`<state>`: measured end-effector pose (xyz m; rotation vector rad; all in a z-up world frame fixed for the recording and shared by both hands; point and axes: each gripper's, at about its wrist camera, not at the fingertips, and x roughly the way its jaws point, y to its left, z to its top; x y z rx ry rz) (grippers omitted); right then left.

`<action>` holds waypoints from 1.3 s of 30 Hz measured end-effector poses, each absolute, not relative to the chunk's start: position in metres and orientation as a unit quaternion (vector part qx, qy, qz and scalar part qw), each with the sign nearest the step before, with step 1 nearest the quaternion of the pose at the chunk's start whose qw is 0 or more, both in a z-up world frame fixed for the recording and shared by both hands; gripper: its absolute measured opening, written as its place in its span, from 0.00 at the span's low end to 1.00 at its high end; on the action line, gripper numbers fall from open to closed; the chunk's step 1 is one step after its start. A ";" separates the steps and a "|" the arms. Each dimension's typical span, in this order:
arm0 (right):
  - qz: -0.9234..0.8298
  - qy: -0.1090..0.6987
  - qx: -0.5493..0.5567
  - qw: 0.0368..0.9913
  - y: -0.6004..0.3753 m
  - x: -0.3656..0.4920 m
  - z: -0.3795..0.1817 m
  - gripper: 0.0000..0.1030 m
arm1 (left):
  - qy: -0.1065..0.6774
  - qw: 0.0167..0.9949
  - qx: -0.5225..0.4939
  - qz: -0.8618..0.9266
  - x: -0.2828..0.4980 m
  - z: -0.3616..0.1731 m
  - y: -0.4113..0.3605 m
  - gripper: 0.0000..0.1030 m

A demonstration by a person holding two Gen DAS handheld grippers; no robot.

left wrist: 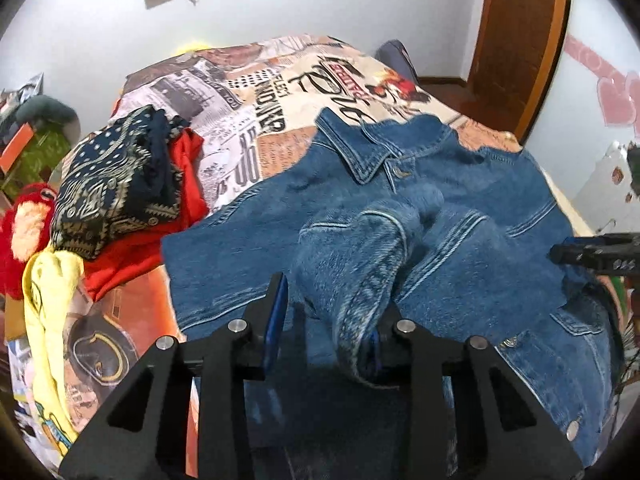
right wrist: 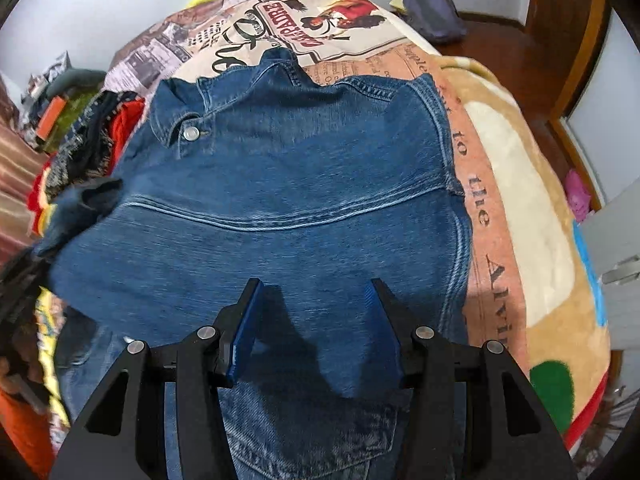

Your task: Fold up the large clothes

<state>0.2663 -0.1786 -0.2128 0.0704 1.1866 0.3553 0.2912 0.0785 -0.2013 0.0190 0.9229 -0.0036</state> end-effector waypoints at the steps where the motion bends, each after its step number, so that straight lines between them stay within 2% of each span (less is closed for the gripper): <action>1: 0.164 0.552 0.022 0.817 -0.176 0.265 -0.212 0.47 | 0.443 0.896 -0.002 0.000 0.287 -0.199 0.083 0.33; 2: 0.160 0.546 0.004 0.822 -0.171 0.261 -0.211 0.47 | 0.441 0.898 -0.008 0.003 0.284 -0.198 0.086 0.28; 3: 0.156 0.542 -0.010 0.825 -0.168 0.260 -0.211 0.47 | 0.436 0.900 -0.016 0.008 0.280 -0.195 0.090 0.28; 8: 0.145 0.524 -0.063 0.837 -0.158 0.253 -0.214 0.47 | 0.420 0.905 -0.052 0.032 0.263 -0.187 0.116 0.28; 12: 0.139 0.521 -0.070 0.840 -0.157 0.254 -0.215 0.49 | 0.457 0.884 -0.095 0.019 0.257 -0.209 0.134 0.28; 15: 0.135 0.518 -0.071 0.842 -0.156 0.254 -0.216 0.53 | 0.476 0.871 -0.119 0.013 0.247 -0.226 0.141 0.32; 17: 0.129 0.515 -0.068 0.844 -0.158 0.252 -0.217 0.57 | 0.481 0.867 -0.127 0.026 0.241 -0.231 0.148 0.48; 19: 0.128 0.516 -0.062 0.845 -0.159 0.253 -0.219 0.60 | 0.480 0.866 -0.137 0.043 0.233 -0.233 0.159 0.58; 24: 0.134 0.523 -0.045 0.841 -0.163 0.256 -0.217 0.62 | 0.479 0.859 -0.171 0.054 0.218 -0.230 0.188 0.62; 28: 0.131 0.512 -0.045 0.847 -0.165 0.258 -0.210 0.62 | 0.469 0.867 -0.138 0.096 0.217 -0.217 0.204 0.62; 39: 0.093 0.425 -0.030 0.900 -0.200 0.282 -0.162 0.62 | 0.452 0.881 -0.116 0.075 0.275 -0.207 0.217 0.62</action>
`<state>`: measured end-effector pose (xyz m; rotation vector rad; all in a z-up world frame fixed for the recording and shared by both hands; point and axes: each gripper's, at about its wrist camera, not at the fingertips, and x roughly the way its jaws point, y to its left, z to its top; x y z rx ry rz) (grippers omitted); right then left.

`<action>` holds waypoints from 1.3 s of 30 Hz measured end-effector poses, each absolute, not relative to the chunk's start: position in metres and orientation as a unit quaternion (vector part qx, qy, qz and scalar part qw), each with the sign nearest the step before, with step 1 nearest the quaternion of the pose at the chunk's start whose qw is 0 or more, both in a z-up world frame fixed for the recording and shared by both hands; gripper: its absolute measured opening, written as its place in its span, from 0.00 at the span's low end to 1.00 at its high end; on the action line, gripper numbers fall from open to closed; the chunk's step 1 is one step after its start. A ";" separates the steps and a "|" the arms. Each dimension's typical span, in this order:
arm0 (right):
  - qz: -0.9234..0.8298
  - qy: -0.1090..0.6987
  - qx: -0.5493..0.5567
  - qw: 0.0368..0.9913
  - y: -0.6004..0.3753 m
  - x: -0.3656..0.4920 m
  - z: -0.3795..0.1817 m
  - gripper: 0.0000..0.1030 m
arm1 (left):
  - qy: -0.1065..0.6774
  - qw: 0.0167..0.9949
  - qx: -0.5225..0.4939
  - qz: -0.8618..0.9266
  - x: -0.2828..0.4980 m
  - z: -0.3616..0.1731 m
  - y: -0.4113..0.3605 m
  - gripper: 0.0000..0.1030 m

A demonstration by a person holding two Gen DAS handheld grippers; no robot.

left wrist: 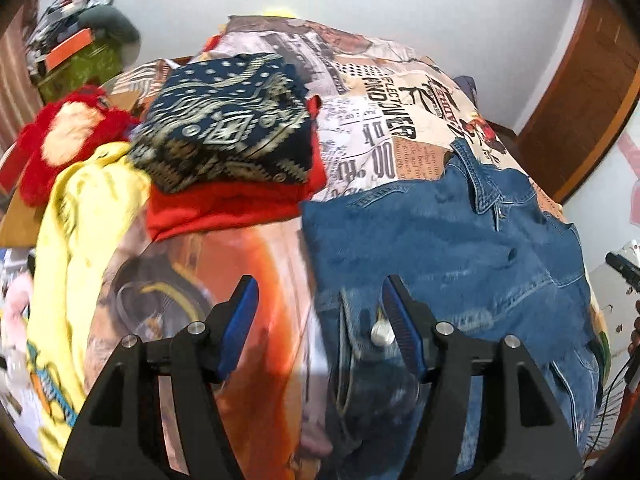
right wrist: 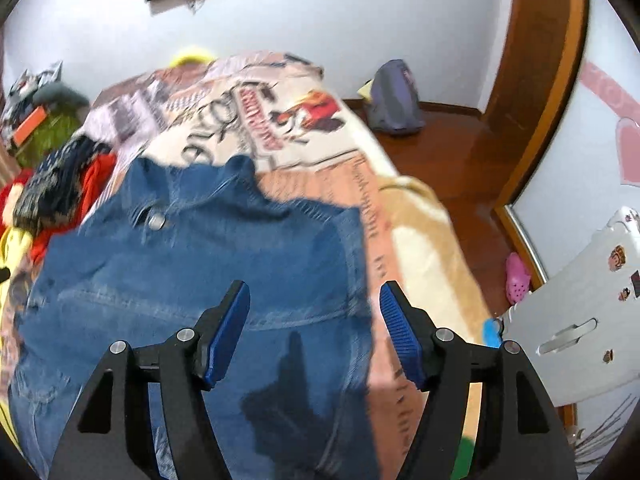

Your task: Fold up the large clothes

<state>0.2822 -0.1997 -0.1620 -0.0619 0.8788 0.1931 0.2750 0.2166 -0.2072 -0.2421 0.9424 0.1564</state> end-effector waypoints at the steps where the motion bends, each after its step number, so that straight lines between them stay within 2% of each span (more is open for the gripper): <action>1: 0.088 0.426 -0.025 0.900 -0.204 0.288 -0.162 0.62 | 0.458 0.879 -0.112 0.075 0.284 -0.211 0.216 0.62; 6: 0.074 0.456 0.017 0.887 -0.227 0.317 -0.179 0.62 | 0.484 0.866 -0.116 0.057 0.315 -0.240 0.219 0.62; 13: 0.099 0.538 0.146 0.825 -0.251 0.356 -0.232 0.62 | 0.516 0.817 -0.258 0.013 0.333 -0.284 0.250 0.62; 18: 0.141 0.538 0.135 0.820 -0.233 0.365 -0.241 0.61 | 0.511 0.801 -0.309 -0.027 0.340 -0.299 0.254 0.62; 20: 0.143 0.536 0.111 0.825 -0.221 0.372 -0.244 0.55 | 0.509 0.800 -0.314 -0.038 0.346 -0.305 0.253 0.61; 24: 0.136 0.538 0.085 0.828 -0.206 0.383 -0.251 0.47 | 0.496 0.812 -0.307 -0.038 0.356 -0.305 0.252 0.51; 27: 0.122 0.536 0.055 0.834 -0.199 0.384 -0.249 0.26 | 0.487 0.829 -0.274 -0.009 0.358 -0.295 0.248 0.29; 28: 0.123 0.537 0.056 0.833 -0.201 0.384 -0.248 0.18 | 0.487 0.837 -0.252 0.006 0.359 -0.290 0.244 0.19; 29: 0.123 0.535 0.061 0.833 -0.203 0.383 -0.246 0.15 | 0.486 0.842 -0.233 0.015 0.360 -0.286 0.241 0.14; 34: 0.132 0.495 0.063 0.857 -0.206 0.373 -0.214 0.12 | 0.439 0.895 -0.064 0.056 0.348 -0.234 0.194 0.08; 36: 0.138 0.475 0.046 0.868 -0.203 0.366 -0.194 0.12 | 0.418 0.906 -0.053 0.043 0.342 -0.210 0.188 0.08; 39: 0.149 0.437 0.007 0.887 -0.191 0.352 -0.158 0.12 | 0.393 0.915 -0.088 0.016 0.339 -0.173 0.197 0.07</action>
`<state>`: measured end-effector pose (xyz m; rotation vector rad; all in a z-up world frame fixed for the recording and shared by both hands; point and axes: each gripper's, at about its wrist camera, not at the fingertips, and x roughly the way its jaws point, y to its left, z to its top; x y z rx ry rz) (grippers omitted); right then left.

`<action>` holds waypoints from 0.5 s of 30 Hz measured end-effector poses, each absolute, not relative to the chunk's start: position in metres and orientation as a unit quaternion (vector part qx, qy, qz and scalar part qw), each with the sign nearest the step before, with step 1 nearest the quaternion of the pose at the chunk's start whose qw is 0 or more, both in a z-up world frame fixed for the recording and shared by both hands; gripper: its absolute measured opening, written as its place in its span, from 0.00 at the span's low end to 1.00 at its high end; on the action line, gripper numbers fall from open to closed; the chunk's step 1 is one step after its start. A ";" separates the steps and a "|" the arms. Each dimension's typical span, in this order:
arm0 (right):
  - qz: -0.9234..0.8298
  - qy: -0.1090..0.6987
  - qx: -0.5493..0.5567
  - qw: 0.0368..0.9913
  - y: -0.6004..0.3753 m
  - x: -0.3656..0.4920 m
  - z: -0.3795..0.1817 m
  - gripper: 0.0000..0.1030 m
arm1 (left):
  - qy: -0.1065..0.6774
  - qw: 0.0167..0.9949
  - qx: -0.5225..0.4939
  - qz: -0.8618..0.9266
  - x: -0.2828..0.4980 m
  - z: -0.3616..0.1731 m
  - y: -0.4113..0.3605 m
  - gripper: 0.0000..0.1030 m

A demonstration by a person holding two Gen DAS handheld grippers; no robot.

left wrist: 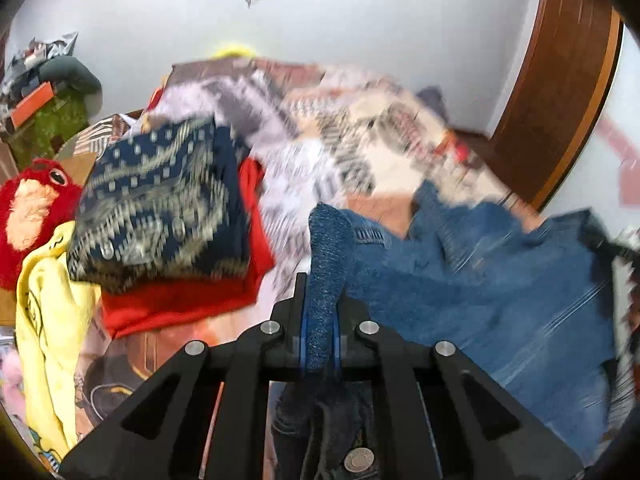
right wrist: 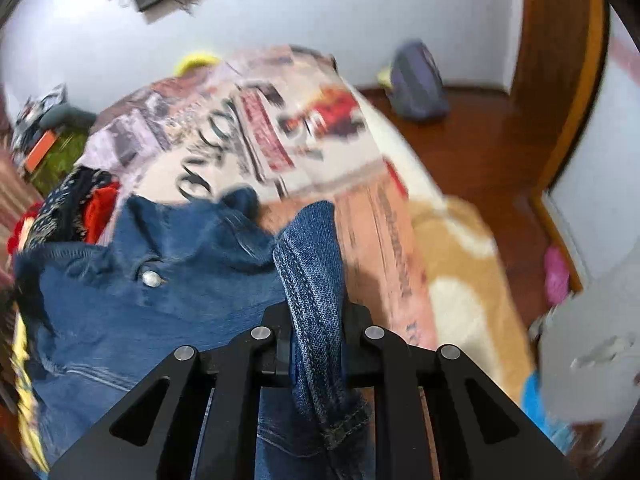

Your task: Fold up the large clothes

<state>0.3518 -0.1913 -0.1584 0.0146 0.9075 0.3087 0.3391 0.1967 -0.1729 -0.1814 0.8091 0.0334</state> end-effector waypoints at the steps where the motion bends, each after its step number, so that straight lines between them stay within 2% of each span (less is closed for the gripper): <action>1: 0.154 0.426 0.002 0.892 -0.189 0.348 -0.149 0.12 | 0.385 0.917 -0.106 0.004 0.339 -0.160 0.201 0.07; 7: 0.197 0.357 0.009 0.913 -0.171 0.332 -0.089 0.12 | 0.346 0.926 -0.147 -0.040 0.345 -0.105 0.206 0.07; 15: 0.221 0.317 -0.001 0.922 -0.140 0.350 -0.066 0.12 | 0.310 0.945 -0.104 -0.017 0.354 -0.075 0.197 0.07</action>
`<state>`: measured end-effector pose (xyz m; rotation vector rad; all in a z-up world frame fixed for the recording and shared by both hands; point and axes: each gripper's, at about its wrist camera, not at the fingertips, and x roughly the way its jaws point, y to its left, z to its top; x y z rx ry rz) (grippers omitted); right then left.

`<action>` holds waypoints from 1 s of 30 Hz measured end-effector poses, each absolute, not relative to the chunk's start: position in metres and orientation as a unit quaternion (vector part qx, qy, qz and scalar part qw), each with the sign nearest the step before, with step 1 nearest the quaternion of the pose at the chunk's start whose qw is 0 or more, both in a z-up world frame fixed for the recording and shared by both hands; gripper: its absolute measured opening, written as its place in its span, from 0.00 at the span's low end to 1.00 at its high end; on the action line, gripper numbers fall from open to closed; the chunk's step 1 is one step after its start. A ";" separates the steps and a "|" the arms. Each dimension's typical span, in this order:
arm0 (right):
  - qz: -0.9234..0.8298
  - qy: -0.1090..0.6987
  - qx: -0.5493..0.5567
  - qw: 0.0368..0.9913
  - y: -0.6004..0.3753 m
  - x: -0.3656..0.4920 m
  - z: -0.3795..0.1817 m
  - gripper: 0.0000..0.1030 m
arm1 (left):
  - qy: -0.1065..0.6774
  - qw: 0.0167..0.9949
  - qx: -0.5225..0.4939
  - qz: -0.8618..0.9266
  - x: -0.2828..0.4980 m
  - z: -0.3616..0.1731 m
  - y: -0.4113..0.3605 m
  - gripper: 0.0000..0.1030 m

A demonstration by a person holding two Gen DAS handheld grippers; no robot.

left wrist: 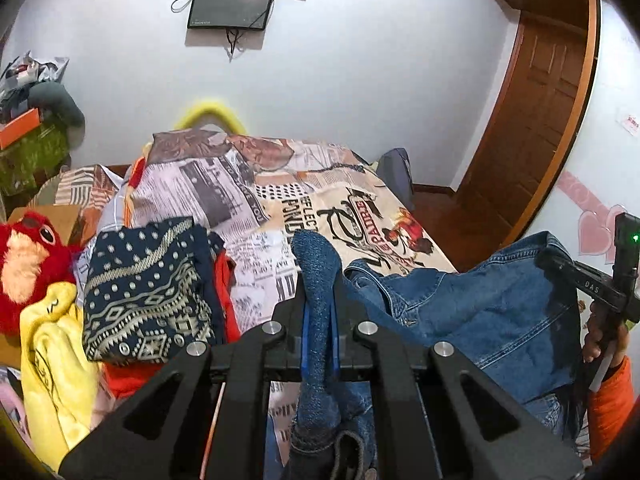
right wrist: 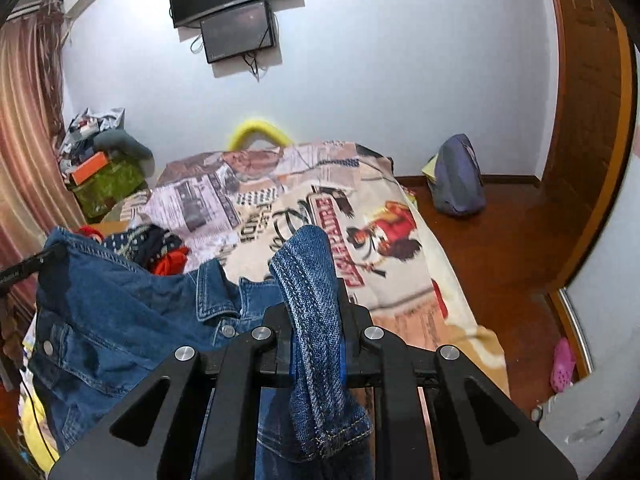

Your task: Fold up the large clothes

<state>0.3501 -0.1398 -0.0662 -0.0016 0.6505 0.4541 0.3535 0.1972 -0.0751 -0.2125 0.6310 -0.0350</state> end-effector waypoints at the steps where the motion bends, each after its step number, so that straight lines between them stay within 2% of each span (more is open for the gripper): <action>1: 0.223 0.315 0.001 0.923 -0.138 0.353 -0.064 0.12 | 0.307 0.946 -0.102 -0.013 0.358 -0.074 0.199 0.07; 8: 0.209 0.310 -0.009 0.927 -0.124 0.396 -0.072 0.12 | 0.300 0.951 -0.061 0.036 0.403 -0.080 0.213 0.07; 16: 0.138 0.378 -0.067 0.913 -0.107 0.466 -0.147 0.12 | 0.375 0.916 0.023 0.143 0.482 -0.165 0.229 0.07; 21: 0.115 0.439 -0.048 0.890 -0.131 0.497 -0.192 0.13 | 0.406 0.899 0.020 0.161 0.497 -0.195 0.244 0.09; 24: 0.108 0.455 -0.039 0.883 -0.144 0.497 -0.204 0.17 | 0.419 0.893 0.019 0.165 0.497 -0.202 0.248 0.12; 27: 0.097 0.467 -0.030 0.878 -0.155 0.492 -0.201 0.23 | 0.423 0.892 0.010 0.155 0.491 -0.200 0.248 0.21; 29: 0.096 0.484 -0.024 0.870 -0.161 0.487 -0.196 0.23 | 0.424 0.893 0.011 0.147 0.485 -0.196 0.245 0.40; 30: 0.099 0.486 -0.023 0.868 -0.162 0.485 -0.193 0.23 | 0.422 0.894 0.016 0.148 0.482 -0.193 0.243 0.42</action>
